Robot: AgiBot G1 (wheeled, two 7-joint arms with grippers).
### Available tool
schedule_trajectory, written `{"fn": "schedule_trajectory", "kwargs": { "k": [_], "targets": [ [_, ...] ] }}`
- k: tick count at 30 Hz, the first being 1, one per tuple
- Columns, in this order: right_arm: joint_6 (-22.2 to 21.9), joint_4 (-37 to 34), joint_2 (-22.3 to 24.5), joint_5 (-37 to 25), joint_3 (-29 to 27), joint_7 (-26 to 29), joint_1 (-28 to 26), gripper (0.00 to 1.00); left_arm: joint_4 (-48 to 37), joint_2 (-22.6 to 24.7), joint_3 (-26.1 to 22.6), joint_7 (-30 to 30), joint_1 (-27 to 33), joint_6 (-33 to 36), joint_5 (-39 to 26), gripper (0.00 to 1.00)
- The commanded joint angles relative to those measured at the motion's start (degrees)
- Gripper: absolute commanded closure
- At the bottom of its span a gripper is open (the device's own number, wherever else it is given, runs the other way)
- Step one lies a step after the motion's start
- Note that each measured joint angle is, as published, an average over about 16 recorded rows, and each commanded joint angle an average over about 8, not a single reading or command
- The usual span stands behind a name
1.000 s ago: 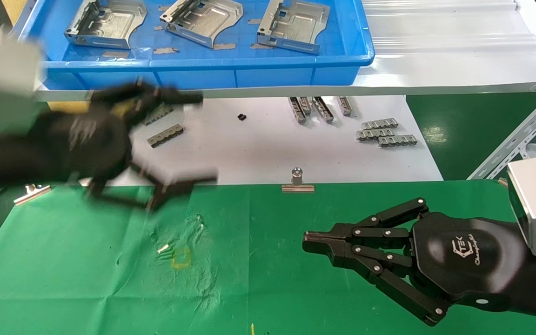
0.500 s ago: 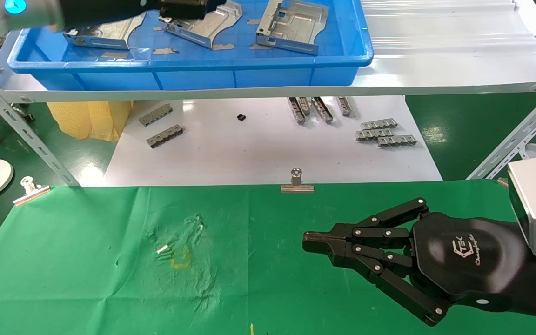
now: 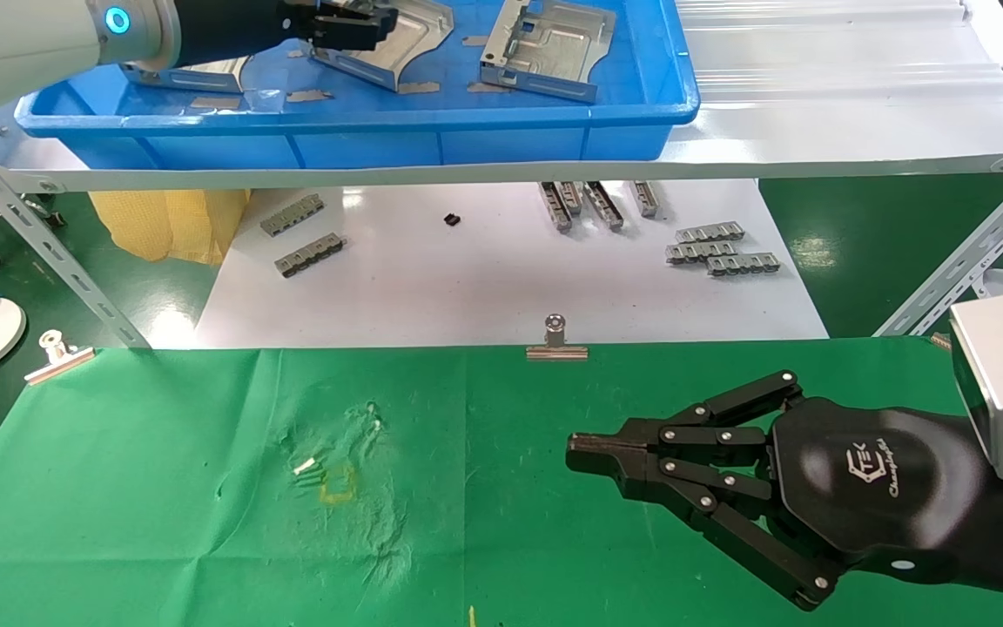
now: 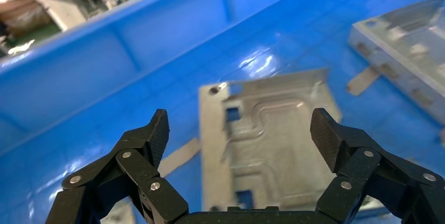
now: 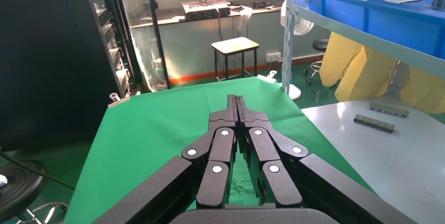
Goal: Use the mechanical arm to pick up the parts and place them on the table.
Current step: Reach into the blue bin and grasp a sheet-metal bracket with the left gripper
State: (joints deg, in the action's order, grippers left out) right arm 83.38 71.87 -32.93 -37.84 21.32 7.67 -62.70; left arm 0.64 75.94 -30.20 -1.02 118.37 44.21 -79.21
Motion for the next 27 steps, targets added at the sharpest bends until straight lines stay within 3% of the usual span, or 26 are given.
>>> {"fn": "schedule_trajectory", "kwargs": {
  "k": [1,14,16,21,23,27],
  "targets": [
    [0.0,0.0,0.0,0.0,0.0,0.0,0.0,1.0,-0.8,0.4,-0.2,0.7,0.1,-1.2,-0.3,1.0],
    [0.0,0.0,0.0,0.0,0.0,0.0,0.0,0.99,-1.1,0.1,-0.3,4.6,-0.5,-1.9,-0.5,1.0],
    [0.0,0.0,0.0,0.0,0.0,0.0,0.0,0.84,-1.0,0.0,-0.2,5.0,-0.6,-1.8,-0.3,1.0],
    [0.0,0.0,0.0,0.0,0.0,0.0,0.0,0.21,-0.8,-0.2,-0.3,5.5,-0.8,-1.7,-0.4,1.0],
    [0.0,0.0,0.0,0.0,0.0,0.0,0.0,0.02,-0.7,-0.3,-0.4,5.6,-0.8,-1.6,-0.6,1.0],
    [0.0,0.0,0.0,0.0,0.0,0.0,0.0,0.0,-0.6,-0.4,-0.6,5.6,-0.8,-1.6,-0.9,1.0]
  ]
}}
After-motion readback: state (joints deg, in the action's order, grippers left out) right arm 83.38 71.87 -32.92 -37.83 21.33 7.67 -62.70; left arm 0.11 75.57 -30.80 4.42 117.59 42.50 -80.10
